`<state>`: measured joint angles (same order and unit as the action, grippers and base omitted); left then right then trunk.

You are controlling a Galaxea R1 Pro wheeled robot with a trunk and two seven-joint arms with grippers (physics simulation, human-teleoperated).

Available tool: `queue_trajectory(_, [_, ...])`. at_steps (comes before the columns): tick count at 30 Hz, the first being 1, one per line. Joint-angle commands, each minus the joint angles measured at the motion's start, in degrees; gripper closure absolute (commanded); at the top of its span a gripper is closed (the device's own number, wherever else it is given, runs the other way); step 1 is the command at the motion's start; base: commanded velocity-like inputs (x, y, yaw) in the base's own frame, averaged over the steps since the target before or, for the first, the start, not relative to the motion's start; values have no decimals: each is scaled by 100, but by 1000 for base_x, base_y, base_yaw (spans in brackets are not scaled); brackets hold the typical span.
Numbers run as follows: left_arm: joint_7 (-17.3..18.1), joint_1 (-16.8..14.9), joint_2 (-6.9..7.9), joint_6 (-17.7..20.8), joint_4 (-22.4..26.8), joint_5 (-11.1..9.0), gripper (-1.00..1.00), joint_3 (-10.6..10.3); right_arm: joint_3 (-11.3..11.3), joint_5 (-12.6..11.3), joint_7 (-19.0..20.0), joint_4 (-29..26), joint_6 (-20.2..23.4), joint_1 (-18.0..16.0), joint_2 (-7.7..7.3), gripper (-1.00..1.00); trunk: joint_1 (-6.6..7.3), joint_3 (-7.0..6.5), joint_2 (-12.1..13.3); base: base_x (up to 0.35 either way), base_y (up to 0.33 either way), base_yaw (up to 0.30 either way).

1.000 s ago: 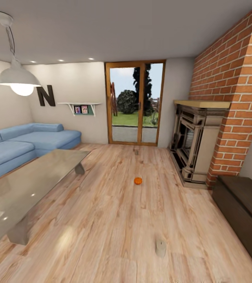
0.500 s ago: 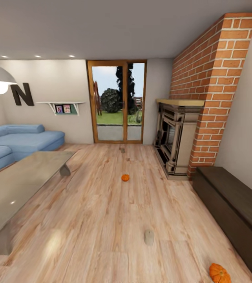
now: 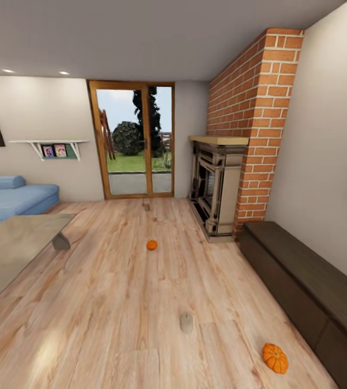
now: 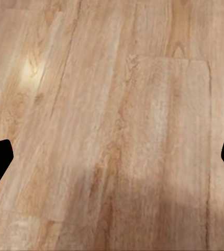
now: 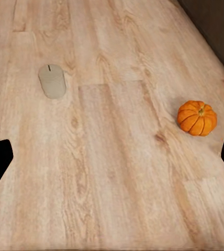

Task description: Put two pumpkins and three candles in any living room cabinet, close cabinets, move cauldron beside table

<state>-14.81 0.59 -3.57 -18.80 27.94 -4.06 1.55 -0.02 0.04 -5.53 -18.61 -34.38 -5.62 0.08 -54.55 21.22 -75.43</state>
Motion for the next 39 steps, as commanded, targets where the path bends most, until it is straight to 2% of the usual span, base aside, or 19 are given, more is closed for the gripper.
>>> queue_trajectory(1, [13,3,-3,-13,10,-42,-100,12,1,3,-12,12,-17,-3,1,-100,0,8,-3,0,0,-282])
queue_trajectory(9, [13,3,-3,-15,10,-39,-100,12,5,22,-10,24,-17,-3,1,-100,0,62,-3,-20,0,-179])
queue_trajectory(23, [8,3,-3,-13,10,-33,-100,12,11,23,-11,31,-20,-7,1,-100,0,148,-3,-292,-2,-184])
queue_trajectory(39, [-7,2,-3,-18,10,-24,-100,12,11,14,-18,33,-59,-7,1,-100,0,133,-3,-25,-1,-287])
